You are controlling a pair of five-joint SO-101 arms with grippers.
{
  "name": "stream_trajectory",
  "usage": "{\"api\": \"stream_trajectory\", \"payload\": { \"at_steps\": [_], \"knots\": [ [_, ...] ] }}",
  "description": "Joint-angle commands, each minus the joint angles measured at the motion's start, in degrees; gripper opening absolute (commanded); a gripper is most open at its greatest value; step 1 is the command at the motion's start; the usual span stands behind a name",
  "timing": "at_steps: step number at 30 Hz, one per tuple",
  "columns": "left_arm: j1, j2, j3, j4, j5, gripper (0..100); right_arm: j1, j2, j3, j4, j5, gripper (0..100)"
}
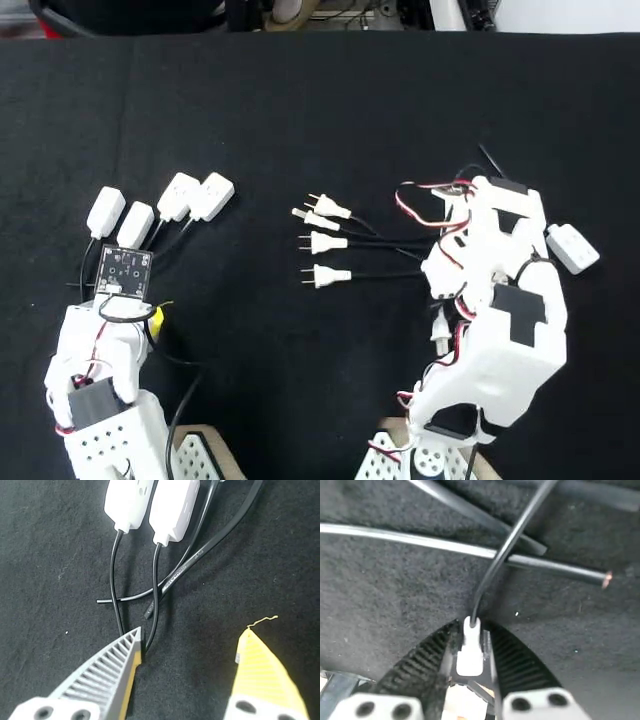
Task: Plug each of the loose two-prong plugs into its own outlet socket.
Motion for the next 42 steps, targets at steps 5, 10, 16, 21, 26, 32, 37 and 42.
{"api": "stream_trajectory", "payload": {
  "at_steps": [5,10,16,21,26,32,37,42],
  "knots": [
    [0.57,0.18,1.01,0.88,-0.26,30,-1.05,-2.59,-0.4,0.35,0.44,1.2],
    [0.57,0.18,1.01,0.88,-0.26,30,-7.12,-4.79,-0.48,0.79,-1.14,1.1],
    [0.57,0.18,1.01,0.88,-0.26,30,-18.11,-15.52,-0.57,4.4,-8.79,1.1],
    [0.57,0.18,1.01,0.88,-0.26,30,-22.68,-25.1,-3.65,8.26,-12.4,1.1],
    [0.57,0.18,1.01,0.88,-0.26,30,-26.11,-36.18,-4.97,8.7,-16.26,1.1],
    [5.05,0.0,0.92,0.88,-1.32,30,-29.8,-53.32,-4.09,5.71,-22.86,1.1],
    [20.97,-0.18,-5.67,0.35,-1.32,30,-33.05,-66.86,6.37,-6.15,-28.4,1.1],
    [42.07,-0.18,-15.08,-5.01,6.15,30,-34.55,-78.9,18.86,-19.16,-36.31,1.1]
  ]
}}
